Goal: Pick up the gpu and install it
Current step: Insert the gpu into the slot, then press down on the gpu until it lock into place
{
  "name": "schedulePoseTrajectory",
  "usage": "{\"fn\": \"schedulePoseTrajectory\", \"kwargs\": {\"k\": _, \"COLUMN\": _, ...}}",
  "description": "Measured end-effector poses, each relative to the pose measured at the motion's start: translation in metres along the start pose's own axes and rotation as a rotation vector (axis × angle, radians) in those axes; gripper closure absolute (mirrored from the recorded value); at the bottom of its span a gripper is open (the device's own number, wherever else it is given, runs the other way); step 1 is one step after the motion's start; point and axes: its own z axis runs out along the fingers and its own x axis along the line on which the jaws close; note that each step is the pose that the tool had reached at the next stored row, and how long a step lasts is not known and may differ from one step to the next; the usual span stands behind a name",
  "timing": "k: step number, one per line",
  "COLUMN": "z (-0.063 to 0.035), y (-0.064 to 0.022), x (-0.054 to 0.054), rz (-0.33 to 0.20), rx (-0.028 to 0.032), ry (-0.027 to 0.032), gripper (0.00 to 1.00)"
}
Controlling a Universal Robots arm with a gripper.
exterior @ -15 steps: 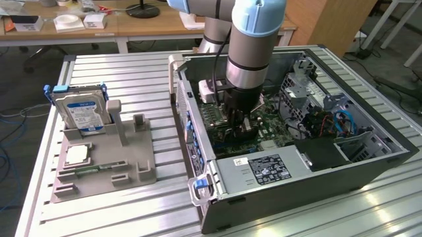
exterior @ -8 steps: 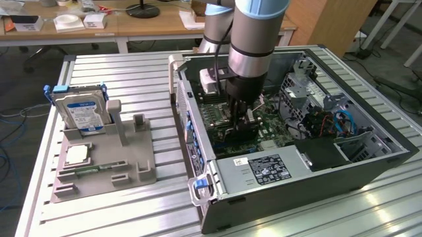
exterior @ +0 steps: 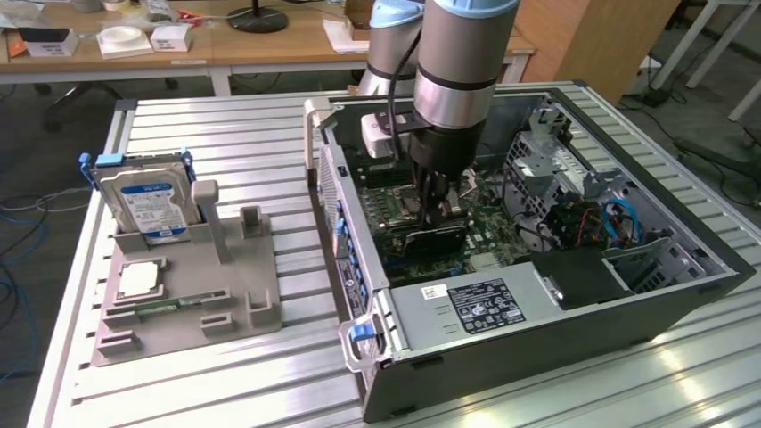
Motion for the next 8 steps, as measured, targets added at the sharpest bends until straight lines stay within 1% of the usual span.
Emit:
{"fn": "schedulePoseTrajectory", "kwargs": {"k": 2, "z": -0.0001, "y": 0.0, "x": 0.0, "rz": 0.0, "rx": 0.0, "ry": 0.0001, "gripper": 0.9}}
{"fn": "schedulePoseTrajectory", "kwargs": {"k": 8, "z": 0.0, "y": 0.0, "x": 0.0, "rz": 0.0, "rx": 0.0, "ry": 0.0001, "gripper": 0.9}}
